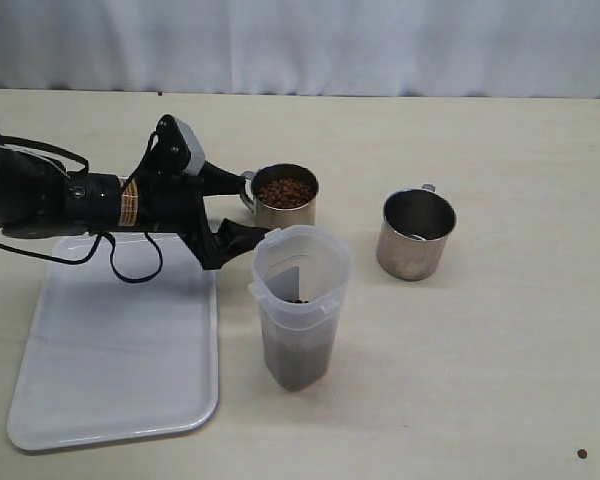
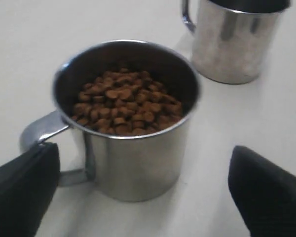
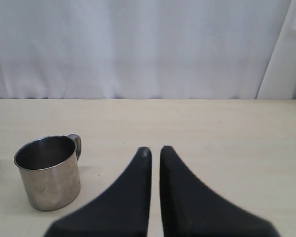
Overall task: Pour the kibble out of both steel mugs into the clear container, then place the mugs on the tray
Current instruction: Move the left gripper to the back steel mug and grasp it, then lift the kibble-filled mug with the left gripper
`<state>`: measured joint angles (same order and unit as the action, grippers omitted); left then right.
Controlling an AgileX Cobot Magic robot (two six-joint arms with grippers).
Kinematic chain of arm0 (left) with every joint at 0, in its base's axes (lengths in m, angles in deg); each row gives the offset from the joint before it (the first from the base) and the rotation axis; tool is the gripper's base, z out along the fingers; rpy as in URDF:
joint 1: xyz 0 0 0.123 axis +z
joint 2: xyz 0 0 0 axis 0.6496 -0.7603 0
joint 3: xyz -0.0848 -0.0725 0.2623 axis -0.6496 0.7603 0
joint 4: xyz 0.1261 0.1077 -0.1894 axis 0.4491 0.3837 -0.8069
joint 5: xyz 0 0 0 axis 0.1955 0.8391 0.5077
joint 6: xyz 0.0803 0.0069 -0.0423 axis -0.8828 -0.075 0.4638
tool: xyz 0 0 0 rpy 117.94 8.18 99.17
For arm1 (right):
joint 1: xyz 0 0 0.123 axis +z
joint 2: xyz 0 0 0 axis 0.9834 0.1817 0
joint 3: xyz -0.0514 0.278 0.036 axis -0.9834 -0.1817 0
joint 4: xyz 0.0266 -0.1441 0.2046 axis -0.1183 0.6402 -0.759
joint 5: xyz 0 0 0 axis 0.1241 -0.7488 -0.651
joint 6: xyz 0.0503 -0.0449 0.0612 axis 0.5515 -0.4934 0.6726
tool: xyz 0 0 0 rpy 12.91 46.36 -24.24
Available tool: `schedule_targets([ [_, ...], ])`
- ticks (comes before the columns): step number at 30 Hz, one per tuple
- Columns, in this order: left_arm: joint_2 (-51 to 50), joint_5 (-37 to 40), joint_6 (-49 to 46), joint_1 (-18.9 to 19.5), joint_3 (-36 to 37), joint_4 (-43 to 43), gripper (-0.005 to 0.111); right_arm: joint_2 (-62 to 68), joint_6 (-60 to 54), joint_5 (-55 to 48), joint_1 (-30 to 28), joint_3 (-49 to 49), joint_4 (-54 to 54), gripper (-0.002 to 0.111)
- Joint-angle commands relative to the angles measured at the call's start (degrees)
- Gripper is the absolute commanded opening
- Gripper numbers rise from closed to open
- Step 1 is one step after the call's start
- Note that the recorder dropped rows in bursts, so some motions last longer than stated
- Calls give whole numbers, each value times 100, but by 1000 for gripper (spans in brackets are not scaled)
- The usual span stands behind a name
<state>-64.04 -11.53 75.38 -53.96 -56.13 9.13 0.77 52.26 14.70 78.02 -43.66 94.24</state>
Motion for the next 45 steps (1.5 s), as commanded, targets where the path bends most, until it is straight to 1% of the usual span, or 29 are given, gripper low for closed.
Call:
schedule_targets([
  [1,-21,113,-433,-74,-33,-448,68,-24,-36,10,-31,-19,-17,5],
  [7,-31,110,-444,-129,-33,-644,68,-24,-36,10,-31,-19,-17,5],
  [15,-320,109,-443,-153,-281,-507,68,-24,-36,10,-31,-19,-17,5],
  [20,-442,209,-443,-326,-524,-463,68,-24,-36,10,-31,-19,-17,5],
  [26,-471,748,-387,-588,-815,-522,68,-24,-36,10,-31,-19,-17,5],
  [36,-920,643,-407,-675,-1241,-608,67,-24,-36,10,-31,-19,-17,5],
  [37,-920,643,-407,-675,-1251,-622,64,-24,-36,10,-31,-19,-17,5],
  [39,-877,621,-387,-675,-1268,-677,47,-24,-36,10,-31,-19,-17,5],
  [41,-750,701,-250,-620,-1268,-713,22,-24,-36,10,-31,-19,-17,5],
  [42,-652,809,-13,-564,-1268,-691,10,-24,-36,10,-31,-19,-17,5],
  [43,-565,923,216,-506,-1268,-582,2,-24,-36,10,-31,-19,-17,5],
  [45,-283,1018,721,-373,-1244,-16,0,-24,-36,10,-31,-19,-17,5],
])
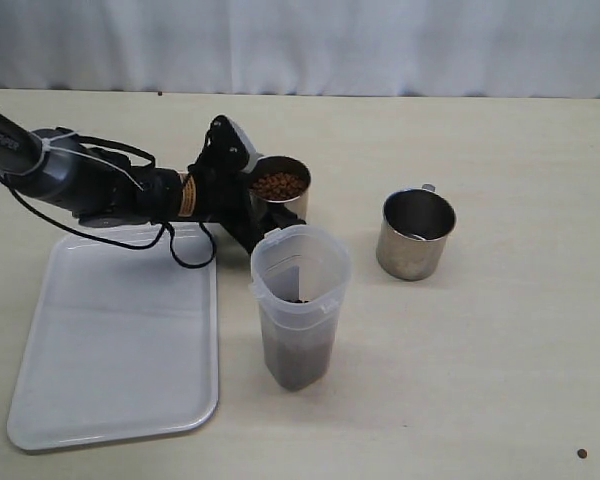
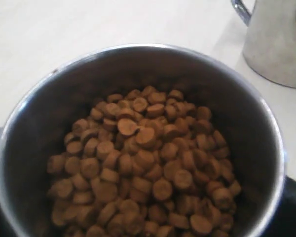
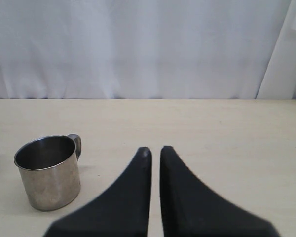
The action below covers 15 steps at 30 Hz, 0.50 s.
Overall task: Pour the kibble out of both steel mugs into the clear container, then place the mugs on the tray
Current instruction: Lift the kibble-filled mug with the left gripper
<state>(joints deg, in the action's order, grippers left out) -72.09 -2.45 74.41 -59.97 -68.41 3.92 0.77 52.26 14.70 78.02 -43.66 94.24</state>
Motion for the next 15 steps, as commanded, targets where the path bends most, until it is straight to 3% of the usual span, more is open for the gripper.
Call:
schedule_targets([
  [1,655,109,941,283,31,731,0,-24,-36,10,-31,-19,-17,5],
  [5,1447,300,1568,497,321,1491,0,-24,-36,10,-31,-19,-17,5],
  [8,2150,1175,1727,547,644,1574,0,-24,-36,10,-31,-19,-17,5],
  [11,2864,1970,1727,470,1035,1552,0,-24,-36,10,-31,-19,-17,5],
  [15,3691,2382,1622,195,1533,1552,0,-24,-36,10,-31,-19,-17,5],
])
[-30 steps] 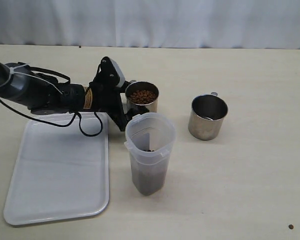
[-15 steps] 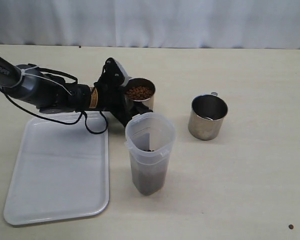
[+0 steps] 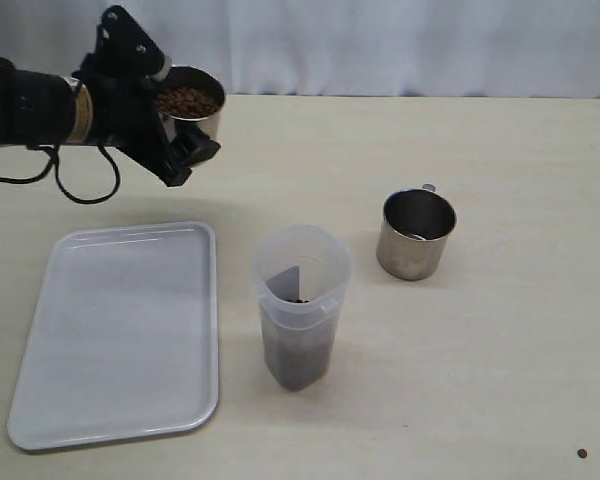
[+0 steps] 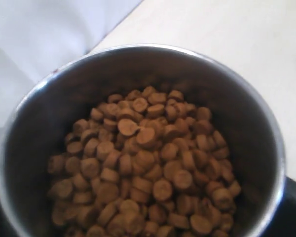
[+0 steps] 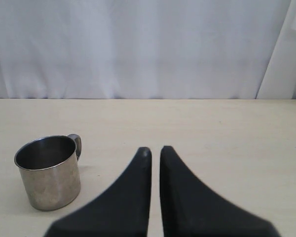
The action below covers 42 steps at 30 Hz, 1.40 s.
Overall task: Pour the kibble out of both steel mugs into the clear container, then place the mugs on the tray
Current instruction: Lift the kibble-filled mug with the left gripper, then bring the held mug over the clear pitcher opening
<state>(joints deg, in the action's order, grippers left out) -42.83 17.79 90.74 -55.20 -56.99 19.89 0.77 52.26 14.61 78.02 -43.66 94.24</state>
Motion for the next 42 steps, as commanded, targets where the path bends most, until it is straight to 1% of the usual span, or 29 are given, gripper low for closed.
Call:
schedule_targets([
  [1,941,467,-12,-402,483,-45,0,-24,-36,18,-31,-19,-17,5],
  [4,1367,1003,-23,-836,652,-45,0,-24,-36,18,-31,-19,-17,5],
  [9,1706,2342,-187,-1868,749,-24,0,-24,-36,18,-31,-19,-17,5],
  [11,1750,2675,-187,-2146,749,42,0,-24,-36,18,-31,-19,-17,5],
  [12,1775,2873,-187,-2352,749,84,0,-24,-36,18,-31,-19,-17,5],
  [15,1847,3313,-187,-2817,749,110,0,-24,-36,18,-31,-19,-17,5],
  [17,1860,3739,-187,-3120,749,121,0,-24,-36,18,-31,-19,-17,5],
  [21,1869,4461,-199,-3613,877,250,0,-24,-36,18,-31,-19,-17,5],
  [26,1869,5181,-173,-4034,998,263,0,-24,-36,18,-31,-19,-17,5],
  [30,1869,5490,-173,-4385,1068,297,0,-24,-36,18,-31,-19,-17,5],
  [37,1869,6443,-168,-5006,1371,387,0,-24,-36,18,-31,-19,-17,5],
  [42,1869,6741,-168,-5200,1490,418,0,-24,-36,18,-31,-19,-17,5],
])
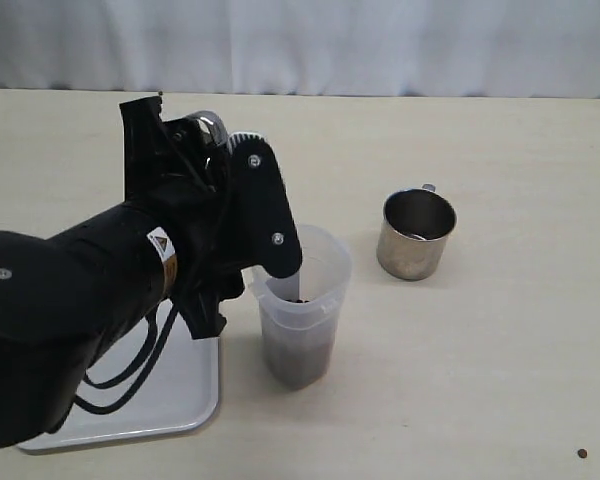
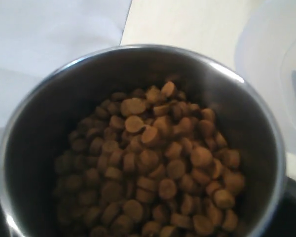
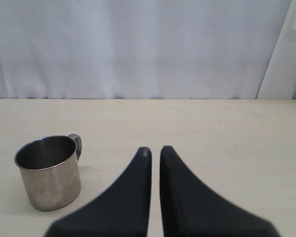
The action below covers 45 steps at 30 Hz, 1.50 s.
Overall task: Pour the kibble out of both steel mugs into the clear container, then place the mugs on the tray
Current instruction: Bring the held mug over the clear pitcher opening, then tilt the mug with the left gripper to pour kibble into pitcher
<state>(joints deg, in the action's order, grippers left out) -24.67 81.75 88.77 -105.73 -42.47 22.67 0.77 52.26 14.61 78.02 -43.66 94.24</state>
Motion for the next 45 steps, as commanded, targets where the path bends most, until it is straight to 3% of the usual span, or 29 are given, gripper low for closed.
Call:
schedule_targets([
  [1,53,373,30,-174,37,175,0,-24,-36,18,-31,-19,-17,5],
  [16,-105,580,14,-281,-29,1158,0,-24,-36,18,-31,-19,-17,5],
  [20,-314,999,-219,-281,-79,1198,0,-24,-36,18,-31,-19,-17,5],
  [23,-314,754,-329,-353,-79,1198,0,-24,-36,18,-31,-19,-17,5],
  [29,-314,1076,-563,-607,-79,1385,0,-24,-36,18,-31,-19,-17,5],
  [45,-314,1059,-1471,-607,-79,1801,0,-24,-36,18,-31,-19,-17,5],
])
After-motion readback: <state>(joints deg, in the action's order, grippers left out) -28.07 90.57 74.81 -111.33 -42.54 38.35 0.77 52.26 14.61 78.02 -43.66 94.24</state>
